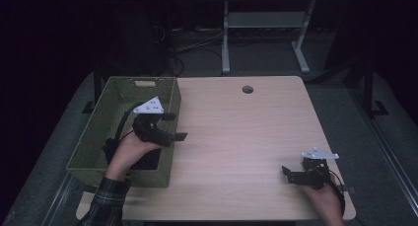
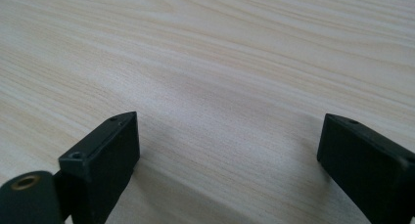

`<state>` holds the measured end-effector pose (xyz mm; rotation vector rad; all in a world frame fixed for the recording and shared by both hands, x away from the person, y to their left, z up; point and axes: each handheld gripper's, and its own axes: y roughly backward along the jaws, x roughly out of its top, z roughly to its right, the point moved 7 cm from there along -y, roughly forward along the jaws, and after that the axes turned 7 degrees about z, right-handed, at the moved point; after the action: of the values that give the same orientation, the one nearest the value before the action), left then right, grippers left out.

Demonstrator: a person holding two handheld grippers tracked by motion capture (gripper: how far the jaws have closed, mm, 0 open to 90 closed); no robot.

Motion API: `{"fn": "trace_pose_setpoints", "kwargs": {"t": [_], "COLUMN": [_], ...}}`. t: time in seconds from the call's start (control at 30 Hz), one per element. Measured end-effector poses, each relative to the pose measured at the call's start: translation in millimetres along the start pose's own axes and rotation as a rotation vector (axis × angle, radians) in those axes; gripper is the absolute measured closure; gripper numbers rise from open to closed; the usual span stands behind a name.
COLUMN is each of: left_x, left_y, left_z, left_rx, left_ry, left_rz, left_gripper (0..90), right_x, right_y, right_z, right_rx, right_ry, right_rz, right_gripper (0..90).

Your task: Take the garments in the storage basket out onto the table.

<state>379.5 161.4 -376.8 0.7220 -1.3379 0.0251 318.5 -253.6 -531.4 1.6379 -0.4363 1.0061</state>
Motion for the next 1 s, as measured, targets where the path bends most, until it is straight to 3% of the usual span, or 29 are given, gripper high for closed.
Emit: {"fn": "trace_pose_setpoints", "kwargs": {"t": [0.6, 1.0], "left_x": [-12.7, -26.9], "left_y": [29.6, 40.9], "left_z": [-19.4, -31.0], "left_rx": [0.054, 0.088], "left_ry": [0.030, 0.036], "left_rz": [-0.012, -0.061], "left_gripper": [14.8, 14.8], "right_x": [0.2, 0.1], "right_y": [-0.2, -0.2], "right_z": [0.1, -0.1], "right_rx": [0.002, 0.001], "right_ry": [0.002, 0.000], "right_rz": [0.000, -0.001], "right_gripper": [8.1, 8.1]}}
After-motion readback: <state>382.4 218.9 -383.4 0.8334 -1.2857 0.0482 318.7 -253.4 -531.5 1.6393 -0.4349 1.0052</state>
